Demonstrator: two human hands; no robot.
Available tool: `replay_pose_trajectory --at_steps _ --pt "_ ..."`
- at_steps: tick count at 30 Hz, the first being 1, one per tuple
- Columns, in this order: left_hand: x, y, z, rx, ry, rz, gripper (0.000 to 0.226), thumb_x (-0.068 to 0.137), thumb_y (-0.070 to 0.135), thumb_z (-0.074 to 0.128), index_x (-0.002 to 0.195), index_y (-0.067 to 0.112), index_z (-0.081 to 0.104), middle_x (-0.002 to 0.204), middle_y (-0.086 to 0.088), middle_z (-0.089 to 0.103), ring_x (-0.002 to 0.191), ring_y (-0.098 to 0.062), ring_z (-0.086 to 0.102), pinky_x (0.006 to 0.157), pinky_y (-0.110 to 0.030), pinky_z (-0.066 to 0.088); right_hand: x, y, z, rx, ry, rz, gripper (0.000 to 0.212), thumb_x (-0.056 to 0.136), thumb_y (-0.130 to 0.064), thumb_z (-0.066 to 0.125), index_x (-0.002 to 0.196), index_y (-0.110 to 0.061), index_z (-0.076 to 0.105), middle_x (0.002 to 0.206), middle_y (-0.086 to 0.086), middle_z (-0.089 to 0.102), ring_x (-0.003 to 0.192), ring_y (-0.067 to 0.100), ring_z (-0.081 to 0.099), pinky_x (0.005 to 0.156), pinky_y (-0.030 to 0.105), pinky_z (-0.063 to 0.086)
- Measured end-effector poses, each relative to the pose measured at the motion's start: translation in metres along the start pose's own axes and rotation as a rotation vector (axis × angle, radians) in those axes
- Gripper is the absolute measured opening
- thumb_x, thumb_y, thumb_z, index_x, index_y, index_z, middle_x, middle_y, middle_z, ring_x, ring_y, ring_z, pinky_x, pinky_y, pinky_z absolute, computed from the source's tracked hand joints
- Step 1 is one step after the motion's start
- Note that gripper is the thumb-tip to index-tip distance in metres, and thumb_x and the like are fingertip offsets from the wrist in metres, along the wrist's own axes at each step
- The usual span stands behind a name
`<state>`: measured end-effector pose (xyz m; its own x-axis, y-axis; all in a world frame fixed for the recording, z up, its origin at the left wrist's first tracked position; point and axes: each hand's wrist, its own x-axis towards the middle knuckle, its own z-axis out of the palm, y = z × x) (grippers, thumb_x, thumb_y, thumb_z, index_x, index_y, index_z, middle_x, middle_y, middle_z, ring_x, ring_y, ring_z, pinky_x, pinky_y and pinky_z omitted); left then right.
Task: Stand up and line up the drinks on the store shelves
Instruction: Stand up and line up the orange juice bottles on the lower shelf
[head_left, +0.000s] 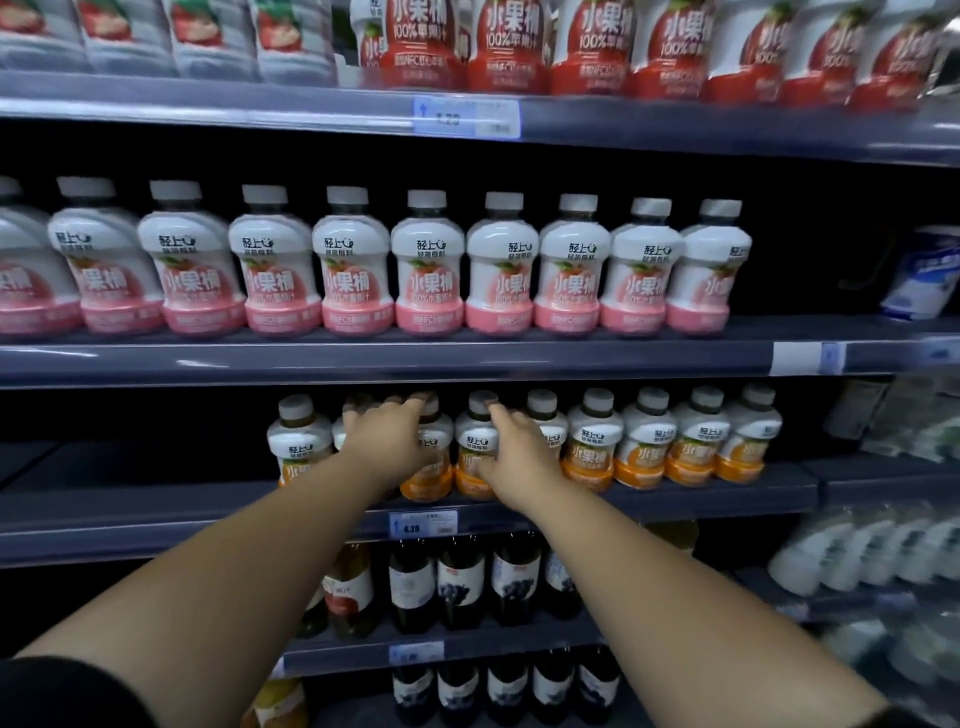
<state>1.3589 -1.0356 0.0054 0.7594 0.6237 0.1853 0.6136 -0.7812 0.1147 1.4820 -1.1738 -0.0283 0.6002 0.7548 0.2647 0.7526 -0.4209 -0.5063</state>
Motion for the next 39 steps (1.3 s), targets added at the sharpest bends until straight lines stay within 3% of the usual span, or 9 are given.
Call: replay_pose_trajectory --at_steps 5,11,17,21,25,28,34,39 --pt "0.000 -0.009 0.013 0.044 -0.004 0.049 0.081 0.083 0.059 0.065 0.149 0.033 0.027 0.133 -0.006 0.053 0.122 -0.029 0.053 0.110 -0.058 0.020 -0.011 0.008 0.011 -0.120 0.074 -0.096 0.079 0.089 -0.027 0.069 0.154 -0.024 0.023 0.142 0.002 0.038 0.135 0.024 0.033 0.103 0.037 0.043" --pt "-0.003 -0.012 0.015 0.027 0.038 0.070 0.075 0.082 0.058 0.065 0.144 0.029 0.033 0.129 -0.005 0.054 0.120 -0.027 0.054 0.110 -0.055 0.022 -0.003 0.005 0.006 -0.148 0.029 -0.061 0.086 0.086 -0.025 0.074 0.154 -0.023 0.021 0.143 0.005 0.036 0.137 0.026 0.029 0.107 0.037 0.037" --pt "-0.005 -0.018 0.010 -0.004 -0.007 0.090 0.077 0.082 0.059 0.067 0.144 0.026 0.035 0.134 -0.005 0.052 0.125 -0.027 0.049 0.109 -0.051 0.022 0.003 0.007 0.001 -0.086 -0.011 -0.025 0.090 0.083 -0.024 0.077 0.154 -0.026 0.022 0.140 0.004 0.040 0.134 0.025 0.034 0.105 0.038 0.040" --pt "-0.006 -0.020 0.009 -0.063 0.027 0.097 0.072 0.086 0.058 0.062 0.145 0.025 0.036 0.134 -0.006 0.053 0.127 -0.027 0.048 0.112 -0.051 0.020 0.000 0.006 -0.007 -0.034 -0.119 -0.004 0.100 0.081 -0.043 0.079 0.157 -0.028 0.017 0.155 0.004 0.029 0.144 0.025 0.026 0.112 0.042 0.036" --pt "-0.021 -0.028 0.010 -0.073 0.131 0.121 0.073 0.089 0.059 0.057 0.150 0.028 0.032 0.146 -0.001 0.047 0.132 -0.025 0.045 0.114 -0.052 0.025 -0.012 0.000 -0.011 0.188 -0.126 0.045 0.097 0.085 -0.051 0.073 0.159 -0.032 0.014 0.167 0.002 0.011 0.152 0.025 0.017 0.119 0.039 0.023" --pt "-0.036 -0.032 0.004 -0.124 0.154 0.122 0.074 0.088 0.056 0.061 0.151 0.030 0.032 0.150 0.001 0.044 0.136 -0.025 0.042 0.116 -0.051 0.026 -0.020 -0.003 -0.014 0.277 -0.098 0.051 0.091 0.087 -0.050 0.072 0.159 -0.033 0.019 0.166 0.001 0.015 0.150 0.023 0.022 0.117 0.036 0.024" --pt "-0.067 -0.051 -0.011 -0.430 0.156 0.039 0.072 0.086 0.038 0.071 0.150 0.026 0.039 0.150 -0.002 0.045 0.131 -0.024 0.048 0.106 -0.041 0.043 -0.035 -0.015 -0.023 0.348 -0.118 0.066 0.078 0.087 -0.047 0.072 0.153 -0.032 0.034 0.161 0.000 0.032 0.142 0.023 0.037 0.108 0.034 0.036" --pt "-0.084 -0.075 -0.032 -0.532 0.110 0.039 0.072 0.084 0.035 0.074 0.147 0.031 0.039 0.145 0.006 0.049 0.099 -0.013 0.066 0.090 -0.035 0.054 -0.048 -0.037 -0.034 0.361 -0.054 0.078 0.073 0.085 -0.046 0.074 0.148 -0.030 0.043 0.153 -0.002 0.044 0.139 0.019 0.042 0.110 0.038 0.039"
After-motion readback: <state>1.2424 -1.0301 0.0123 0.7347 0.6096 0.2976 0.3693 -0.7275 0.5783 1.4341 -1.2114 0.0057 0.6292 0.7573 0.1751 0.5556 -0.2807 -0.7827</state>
